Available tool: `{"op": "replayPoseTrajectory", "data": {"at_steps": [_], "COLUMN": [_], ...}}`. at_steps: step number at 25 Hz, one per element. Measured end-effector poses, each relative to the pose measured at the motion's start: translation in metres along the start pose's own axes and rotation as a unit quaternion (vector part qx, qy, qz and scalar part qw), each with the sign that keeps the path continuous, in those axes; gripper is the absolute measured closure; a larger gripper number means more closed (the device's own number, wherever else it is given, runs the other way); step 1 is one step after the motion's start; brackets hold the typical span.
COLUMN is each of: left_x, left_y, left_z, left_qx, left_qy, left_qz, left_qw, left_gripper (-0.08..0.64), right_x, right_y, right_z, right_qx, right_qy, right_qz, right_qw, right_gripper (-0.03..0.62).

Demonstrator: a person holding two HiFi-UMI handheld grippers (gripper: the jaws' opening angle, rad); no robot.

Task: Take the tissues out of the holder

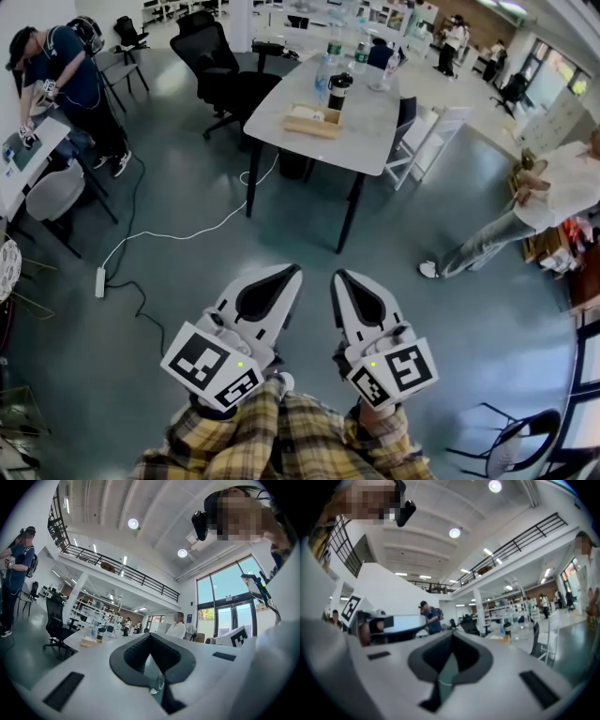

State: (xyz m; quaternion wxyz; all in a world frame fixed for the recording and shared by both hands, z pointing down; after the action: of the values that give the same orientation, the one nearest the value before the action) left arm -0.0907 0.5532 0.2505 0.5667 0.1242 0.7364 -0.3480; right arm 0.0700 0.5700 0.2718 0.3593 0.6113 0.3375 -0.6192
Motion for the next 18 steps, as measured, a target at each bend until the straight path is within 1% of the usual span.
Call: {"op": "replayPoseTrajectory", "data": {"at_steps": [4,7,12,18], "left_x": [0.003,0.008,0.019,0.038], "left_y": [-0.02,-0.042,-0.087,-0.141], "left_z": [0.017,0.033,0.065,0.093], "left_qx": [-0.003,-0.004,-0.008,-0.012], "left_qy": [0.0,0.002,0.004,0.001], "left_qz": [-0.004,-0.011,-0.022,-0.017], "left_qw": [1.0,0.9999,0.9997,0.9998], "left_gripper": [0.541,0.541,0.541,0.541], "right_x": [-0.002,-0.001,0.0,0.004], "right_y": [0.01,0.022,0.044,0.061], "right_z": [0.02,0.041,0.089,0.153], "right_qx": [-0.001,-0.003,-0.006,-0.006], "right_qy": [-0.004,-0.008,-0.017,-0.013], "right_qz": [0.0,-0.001,-0.004,-0.004], "right_qw": [1.0,1.0,1.0,1.0], "right_gripper": [0.583,0.583,0.583,0.583]}}
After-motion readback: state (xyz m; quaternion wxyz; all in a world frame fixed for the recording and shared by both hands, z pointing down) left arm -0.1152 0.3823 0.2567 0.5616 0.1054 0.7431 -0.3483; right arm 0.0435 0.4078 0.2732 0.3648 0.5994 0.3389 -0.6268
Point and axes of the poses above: the fingertips, and each gripper's own axes: z forward along the fingers, y to its right, x out of its top, the point moved 8 cm from there along -z, backward along the fingers, and after that the axes turned 7 degrees about -z, right-handed, at the moved point
